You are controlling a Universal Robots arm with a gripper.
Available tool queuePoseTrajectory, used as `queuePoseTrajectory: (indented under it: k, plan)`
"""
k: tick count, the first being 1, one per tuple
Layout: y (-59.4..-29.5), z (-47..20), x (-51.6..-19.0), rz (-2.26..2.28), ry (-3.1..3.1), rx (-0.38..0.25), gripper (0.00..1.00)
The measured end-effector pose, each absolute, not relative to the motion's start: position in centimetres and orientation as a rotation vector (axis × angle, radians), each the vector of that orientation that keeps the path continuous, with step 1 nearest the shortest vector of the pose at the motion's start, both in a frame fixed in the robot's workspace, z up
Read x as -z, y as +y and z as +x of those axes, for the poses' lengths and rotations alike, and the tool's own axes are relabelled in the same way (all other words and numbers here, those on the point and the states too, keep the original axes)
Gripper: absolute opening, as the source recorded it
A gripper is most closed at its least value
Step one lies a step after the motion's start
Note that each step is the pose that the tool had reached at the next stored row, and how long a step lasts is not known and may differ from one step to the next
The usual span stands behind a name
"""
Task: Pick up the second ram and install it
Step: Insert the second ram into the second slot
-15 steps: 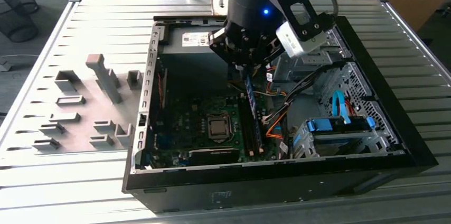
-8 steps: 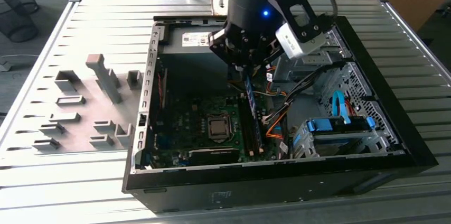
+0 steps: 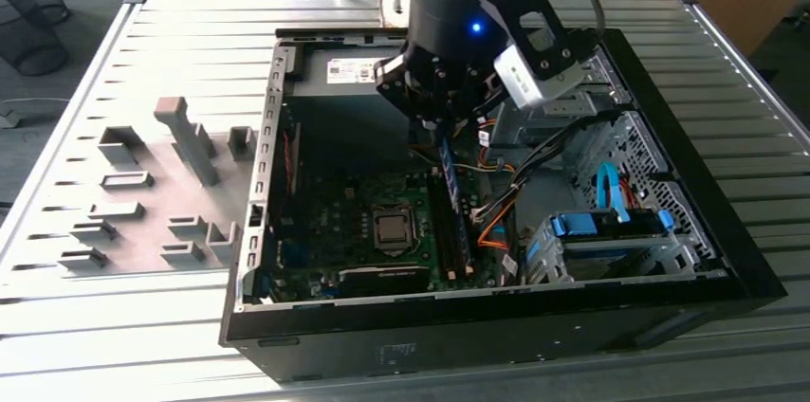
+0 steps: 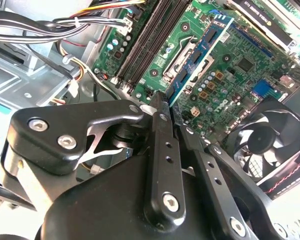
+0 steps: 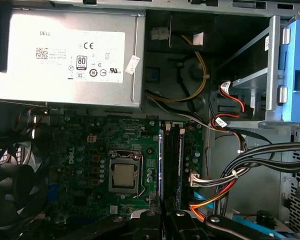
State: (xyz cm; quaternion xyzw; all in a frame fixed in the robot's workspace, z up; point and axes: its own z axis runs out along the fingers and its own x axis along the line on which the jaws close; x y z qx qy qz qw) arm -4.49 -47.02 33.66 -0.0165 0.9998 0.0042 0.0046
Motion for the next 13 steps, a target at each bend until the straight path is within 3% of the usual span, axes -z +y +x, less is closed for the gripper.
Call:
queuePoseTrajectory:
  k: [13]
  plan:
    - [-47.02,-4.49,-33.29,-0.052,3.132,-0.013,0.14]
